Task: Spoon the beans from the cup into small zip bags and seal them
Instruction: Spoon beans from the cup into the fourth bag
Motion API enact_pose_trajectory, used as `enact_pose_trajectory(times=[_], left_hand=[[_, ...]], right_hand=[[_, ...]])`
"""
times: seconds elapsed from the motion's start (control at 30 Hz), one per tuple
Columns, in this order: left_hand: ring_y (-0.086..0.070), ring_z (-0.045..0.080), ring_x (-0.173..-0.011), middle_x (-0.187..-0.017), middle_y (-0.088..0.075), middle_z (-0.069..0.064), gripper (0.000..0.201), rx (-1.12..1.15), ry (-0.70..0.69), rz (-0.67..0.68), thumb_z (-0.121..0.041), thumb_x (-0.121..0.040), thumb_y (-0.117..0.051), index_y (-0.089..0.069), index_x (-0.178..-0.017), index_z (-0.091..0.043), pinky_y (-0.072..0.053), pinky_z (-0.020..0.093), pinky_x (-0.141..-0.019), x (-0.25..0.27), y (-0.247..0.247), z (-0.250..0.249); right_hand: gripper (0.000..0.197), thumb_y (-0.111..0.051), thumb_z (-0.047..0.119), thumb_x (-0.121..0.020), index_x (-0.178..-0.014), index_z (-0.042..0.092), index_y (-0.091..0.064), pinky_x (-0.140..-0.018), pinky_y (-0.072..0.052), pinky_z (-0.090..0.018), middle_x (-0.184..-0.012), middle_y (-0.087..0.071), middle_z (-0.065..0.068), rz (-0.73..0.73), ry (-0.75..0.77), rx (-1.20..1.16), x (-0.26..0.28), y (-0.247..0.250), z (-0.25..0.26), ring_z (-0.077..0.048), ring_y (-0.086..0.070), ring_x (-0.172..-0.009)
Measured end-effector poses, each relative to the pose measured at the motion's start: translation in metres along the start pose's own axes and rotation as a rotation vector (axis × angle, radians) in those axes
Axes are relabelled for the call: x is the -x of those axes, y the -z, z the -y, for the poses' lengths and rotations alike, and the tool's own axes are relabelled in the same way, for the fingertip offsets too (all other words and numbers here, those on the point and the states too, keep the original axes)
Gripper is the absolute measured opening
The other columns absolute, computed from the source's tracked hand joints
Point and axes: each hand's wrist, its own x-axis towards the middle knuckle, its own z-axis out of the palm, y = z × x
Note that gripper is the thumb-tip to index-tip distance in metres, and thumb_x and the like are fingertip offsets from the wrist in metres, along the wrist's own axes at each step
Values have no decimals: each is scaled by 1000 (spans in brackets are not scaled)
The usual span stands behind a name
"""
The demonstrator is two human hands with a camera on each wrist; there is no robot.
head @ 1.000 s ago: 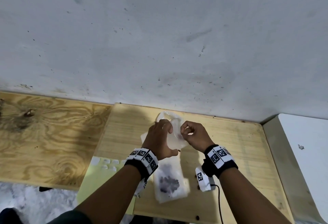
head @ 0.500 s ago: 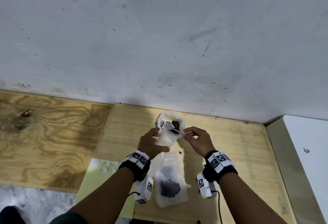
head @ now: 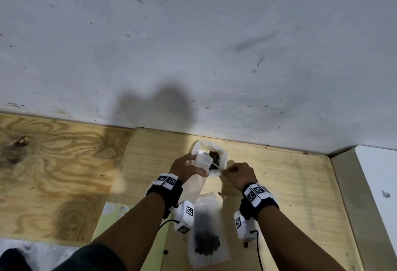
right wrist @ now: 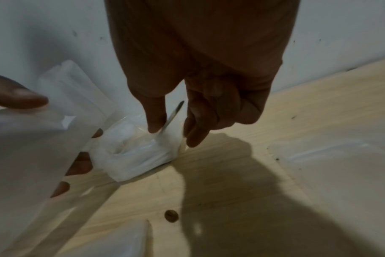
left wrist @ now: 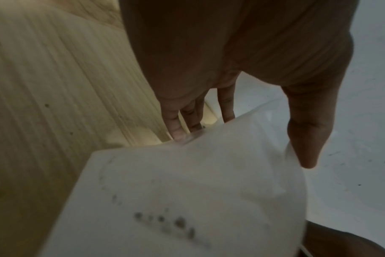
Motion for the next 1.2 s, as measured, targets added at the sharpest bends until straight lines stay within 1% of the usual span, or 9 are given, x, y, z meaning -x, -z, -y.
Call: enact_pose_trajectory(times=[0.1,0.23,0.33,0.43,0.57,0.67,0.77,0.97,1.2], left_hand=[[-62,21,-103,-115,-67,-1,72,-18,-8,10,-34,-27,-87,-72,-96,-28,-54,40,-92,-8,-2,-1],[-60,19,-109,-120,-62,-5,90,-54,-14,-43,-35,-29,-90,-65,-115,-26,-51,37,-95,-16,0,2],[-64,15,-97,-113,-67,-2,88,-81,-70,-86,-34,-34,-91,-64,-117,-28,-54,33,-86,-13,5,6],[-62,13,-101,-113,-63,-4,80,-102,-123,-115,-24,-46,-94,-61,-119,-27,-50,27,-84,-9,7,10],[-59,13,-106,-121,-61,-7,84,-148,-196,-125,-20,-46,-95,-58,-121,-27,-49,25,-86,-3,5,17],[-59,14,-108,-123,-61,-8,87,-149,-199,-145,-20,-43,-95,-57,-121,-28,-50,28,-90,-2,4,25],[-59,15,-110,-124,-61,-6,86,-140,-194,-149,-20,-44,-96,-57,-121,-28,-50,30,-92,0,4,28],[-59,14,-109,-125,-61,-4,84,-113,-184,-157,-20,-46,-95,-58,-121,-27,-48,24,-89,0,0,25],[-60,15,-110,-123,-63,0,84,-85,-164,-116,-17,-46,-95,-58,-121,-28,-47,22,-84,1,-2,24]], right_hand=[[16,-72,35,-83,-80,19,-68,-71,-49,-28,-83,-70,-2,-71,18,-33,-2,0,7,-23,-66,-82],[12,-71,28,-83,-79,19,-66,-66,-50,-28,-80,-69,6,-264,108,-152,3,4,12,-19,-66,-79],[15,-73,25,-83,-79,17,-61,-62,-44,-27,-78,-67,11,-445,194,-210,9,10,13,-16,-63,-69],[14,-69,24,-86,-81,16,-59,-58,-36,-25,-72,-63,10,-520,262,-144,13,10,13,-18,-56,-60],[13,-63,28,-90,-87,17,-57,-56,-36,-27,-66,-60,7,-506,317,-12,14,2,10,-23,-56,-59],[13,-61,29,-92,-88,18,-56,-57,-40,-28,-79,-70,5,-487,341,26,15,0,7,-25,-63,-67],[13,-65,26,-91,-86,16,-56,-58,-37,-26,-86,-73,5,-490,318,-33,15,4,5,-23,-65,-72],[18,-69,21,-87,-79,20,-52,-57,-41,-26,-76,-67,6,-434,257,-128,13,6,3,-17,-59,-61],[18,-73,14,-82,-76,10,-56,-58,-45,-26,-74,-66,0,-360,154,-325,7,-10,0,-17,-60,-68]])
